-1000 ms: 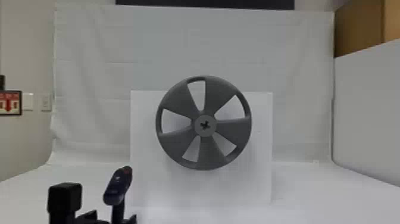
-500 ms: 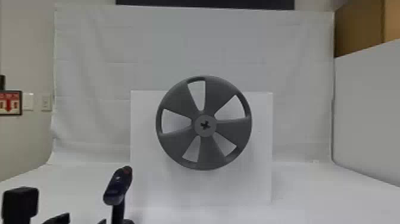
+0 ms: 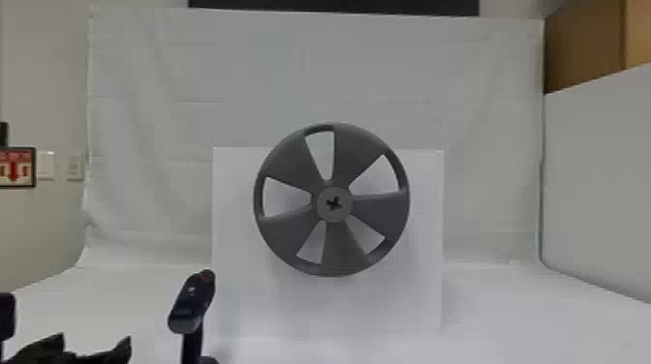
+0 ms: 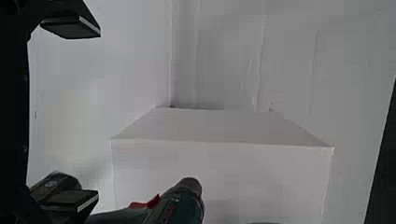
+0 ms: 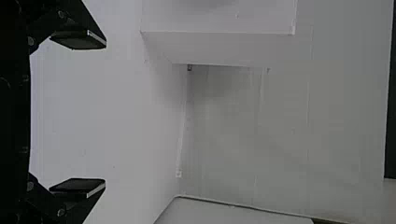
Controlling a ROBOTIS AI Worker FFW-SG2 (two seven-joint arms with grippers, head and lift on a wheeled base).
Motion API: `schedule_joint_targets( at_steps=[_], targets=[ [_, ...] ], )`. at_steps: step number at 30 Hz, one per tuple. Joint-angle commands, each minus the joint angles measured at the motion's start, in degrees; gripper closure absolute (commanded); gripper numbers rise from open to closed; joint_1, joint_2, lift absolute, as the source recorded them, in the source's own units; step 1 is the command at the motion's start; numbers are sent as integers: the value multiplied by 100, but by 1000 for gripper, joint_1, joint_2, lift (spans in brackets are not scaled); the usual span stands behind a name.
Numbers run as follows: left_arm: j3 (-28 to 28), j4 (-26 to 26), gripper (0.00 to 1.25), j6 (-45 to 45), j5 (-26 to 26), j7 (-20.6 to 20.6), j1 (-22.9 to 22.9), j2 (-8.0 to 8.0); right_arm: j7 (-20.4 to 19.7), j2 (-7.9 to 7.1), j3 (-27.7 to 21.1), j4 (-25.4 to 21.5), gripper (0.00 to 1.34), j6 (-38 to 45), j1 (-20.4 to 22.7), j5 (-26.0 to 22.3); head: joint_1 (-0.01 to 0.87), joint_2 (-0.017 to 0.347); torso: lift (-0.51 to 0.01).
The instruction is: Grasp the drill and bring into the middle of wheel
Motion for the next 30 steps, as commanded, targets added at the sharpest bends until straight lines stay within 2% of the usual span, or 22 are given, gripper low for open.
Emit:
schedule_joint_targets(
  at_steps=[1, 8, 13, 18, 24, 30],
  targets=[
    [3, -59, 90, -83, 195, 403, -23, -13, 0, -2, 2, 0, 239, 0, 9, 0, 0, 0, -406],
    [-208, -288, 90, -39, 142, 1211, -110, -13, 0, -11, 2, 0, 240, 0, 17, 0, 0, 0, -406],
    [-393, -463, 91, -39, 151, 1879, -93, -74, 0, -11, -7, 0, 240, 0, 26, 0, 0, 0, -406],
    [-445, -472, 90, -39, 116, 1835, -146, -83, 0, -2, -33, 0, 240, 0, 26, 0, 0, 0, -406],
    [-463, -472, 88, 49, -200, 1361, -242, -57, 0, -2, -51, 0, 240, 0, 26, -9, 0, 0, -406],
    [-419, -490, 88, 110, -227, 1308, -198, -39, 0, -2, -24, 0, 240, 0, 17, -17, 0, 0, -406]
  ],
)
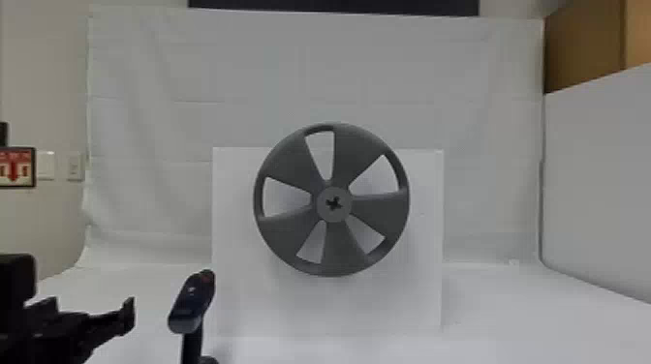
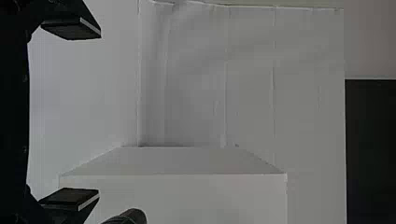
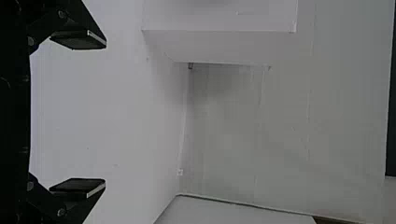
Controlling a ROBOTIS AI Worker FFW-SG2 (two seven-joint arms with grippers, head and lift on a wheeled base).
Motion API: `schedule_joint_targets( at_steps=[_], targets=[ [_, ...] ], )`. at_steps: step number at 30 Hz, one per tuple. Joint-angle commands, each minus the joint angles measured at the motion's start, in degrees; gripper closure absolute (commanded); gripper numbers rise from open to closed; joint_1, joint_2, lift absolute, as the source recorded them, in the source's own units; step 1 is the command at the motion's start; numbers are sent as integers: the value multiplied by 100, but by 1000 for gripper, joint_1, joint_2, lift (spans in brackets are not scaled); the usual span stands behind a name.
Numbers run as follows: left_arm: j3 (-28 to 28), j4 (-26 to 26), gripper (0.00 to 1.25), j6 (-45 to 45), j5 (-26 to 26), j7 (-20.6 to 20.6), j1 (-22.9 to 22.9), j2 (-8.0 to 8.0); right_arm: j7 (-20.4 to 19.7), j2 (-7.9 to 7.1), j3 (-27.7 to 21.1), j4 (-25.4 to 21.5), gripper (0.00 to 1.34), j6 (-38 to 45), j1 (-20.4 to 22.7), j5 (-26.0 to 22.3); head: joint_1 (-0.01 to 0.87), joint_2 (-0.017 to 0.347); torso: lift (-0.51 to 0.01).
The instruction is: Grasp the drill and bring into the middle of wheel
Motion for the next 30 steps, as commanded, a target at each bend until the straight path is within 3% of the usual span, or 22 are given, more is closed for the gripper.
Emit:
schedule_joint_targets(
  at_steps=[1, 30],
  targets=[
    [56, -25, 88, 66, -49, -44, 41, 20, 0, 0, 16, 0, 240, 0, -7, -9, 0, 0, -406],
    [223, -25, 90, 198, -155, -141, 146, 29, 0, -18, 34, 0, 240, 0, -69, -70, 0, 0, -406]
  ],
)
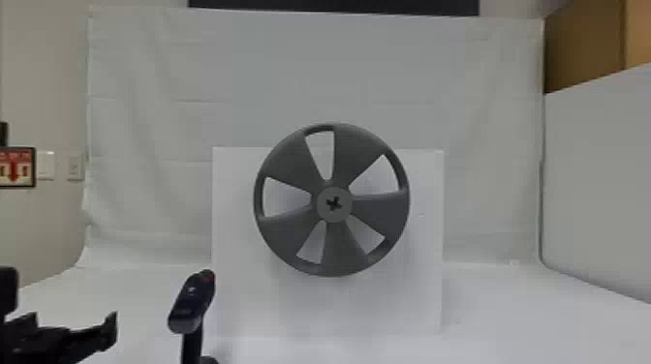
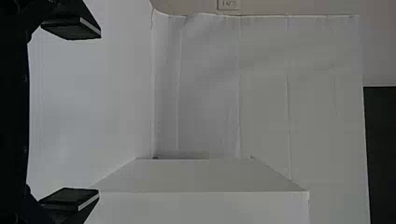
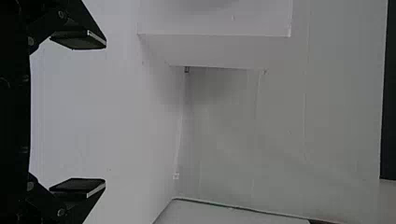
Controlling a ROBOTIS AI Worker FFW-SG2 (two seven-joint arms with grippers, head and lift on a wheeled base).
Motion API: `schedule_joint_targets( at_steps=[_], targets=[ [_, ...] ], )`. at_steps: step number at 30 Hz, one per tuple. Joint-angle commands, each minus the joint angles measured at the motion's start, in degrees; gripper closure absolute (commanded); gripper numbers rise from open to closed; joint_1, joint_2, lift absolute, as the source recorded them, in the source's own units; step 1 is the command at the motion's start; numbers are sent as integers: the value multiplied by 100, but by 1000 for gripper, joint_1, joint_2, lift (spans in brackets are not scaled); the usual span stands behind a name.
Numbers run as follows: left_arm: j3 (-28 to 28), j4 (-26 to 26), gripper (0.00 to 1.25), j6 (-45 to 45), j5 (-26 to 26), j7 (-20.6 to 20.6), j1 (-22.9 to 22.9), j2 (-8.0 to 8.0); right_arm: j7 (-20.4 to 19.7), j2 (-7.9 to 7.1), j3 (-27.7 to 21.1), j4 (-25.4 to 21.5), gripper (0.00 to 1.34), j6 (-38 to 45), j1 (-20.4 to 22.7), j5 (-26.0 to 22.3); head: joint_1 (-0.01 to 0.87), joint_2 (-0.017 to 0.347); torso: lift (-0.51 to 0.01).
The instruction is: Grasp the drill and bring into the middle of wheel
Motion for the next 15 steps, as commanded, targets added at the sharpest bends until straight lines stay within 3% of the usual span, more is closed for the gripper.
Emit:
schedule_joint_targets(
  at_steps=[1, 15],
  targets=[
    [-6, 0, 90, 2, -15, 0, 14, 0, 0, -26, 6, 0, 240, 0, 0, -13, 0, 0, -406],
    [20, 0, 90, 11, 11, 0, 66, 0, 0, -52, 15, 0, 240, -18, -9, -39, 0, 0, -406]
  ],
)
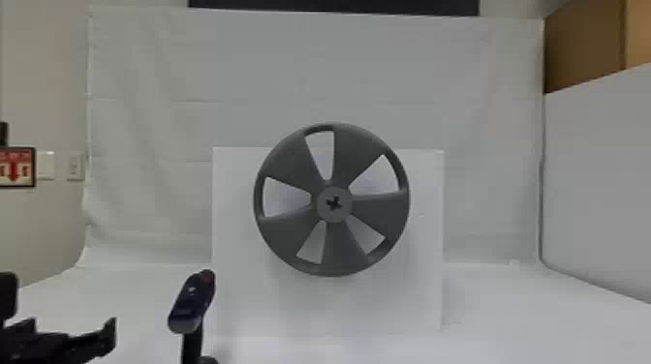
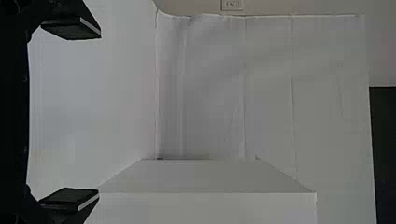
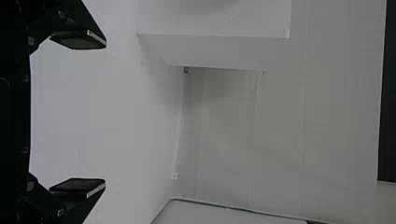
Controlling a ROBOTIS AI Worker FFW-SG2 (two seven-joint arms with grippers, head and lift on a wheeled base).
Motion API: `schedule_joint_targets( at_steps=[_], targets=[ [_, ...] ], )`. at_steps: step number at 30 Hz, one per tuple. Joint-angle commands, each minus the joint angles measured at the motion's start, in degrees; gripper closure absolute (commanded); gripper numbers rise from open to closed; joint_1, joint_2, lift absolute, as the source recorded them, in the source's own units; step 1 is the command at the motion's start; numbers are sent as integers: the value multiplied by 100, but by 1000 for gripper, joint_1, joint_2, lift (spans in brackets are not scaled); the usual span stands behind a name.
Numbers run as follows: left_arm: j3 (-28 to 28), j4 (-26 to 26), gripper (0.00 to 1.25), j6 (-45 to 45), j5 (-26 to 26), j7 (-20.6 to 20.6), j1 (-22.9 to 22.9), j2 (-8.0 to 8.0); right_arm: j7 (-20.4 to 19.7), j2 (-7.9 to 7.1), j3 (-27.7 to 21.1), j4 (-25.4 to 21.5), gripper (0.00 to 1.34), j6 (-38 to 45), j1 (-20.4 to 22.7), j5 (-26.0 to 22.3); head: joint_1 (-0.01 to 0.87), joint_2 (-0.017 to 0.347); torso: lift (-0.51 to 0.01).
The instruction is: Grasp the drill and bring into the middle of wheel
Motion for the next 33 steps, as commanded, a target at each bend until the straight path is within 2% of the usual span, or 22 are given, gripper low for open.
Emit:
schedule_joint_targets(
  at_steps=[1, 33],
  targets=[
    [12, -8, 90, 2, 9, 0, 3, 0, 0, -15, 8, 0, 240, -2, 0, -2, 0, 0, -406],
    [-6, -34, 88, 99, 27, 0, -41, 18, 0, -15, 8, 0, 240, -2, 26, -2, 0, 0, -406]
  ],
)
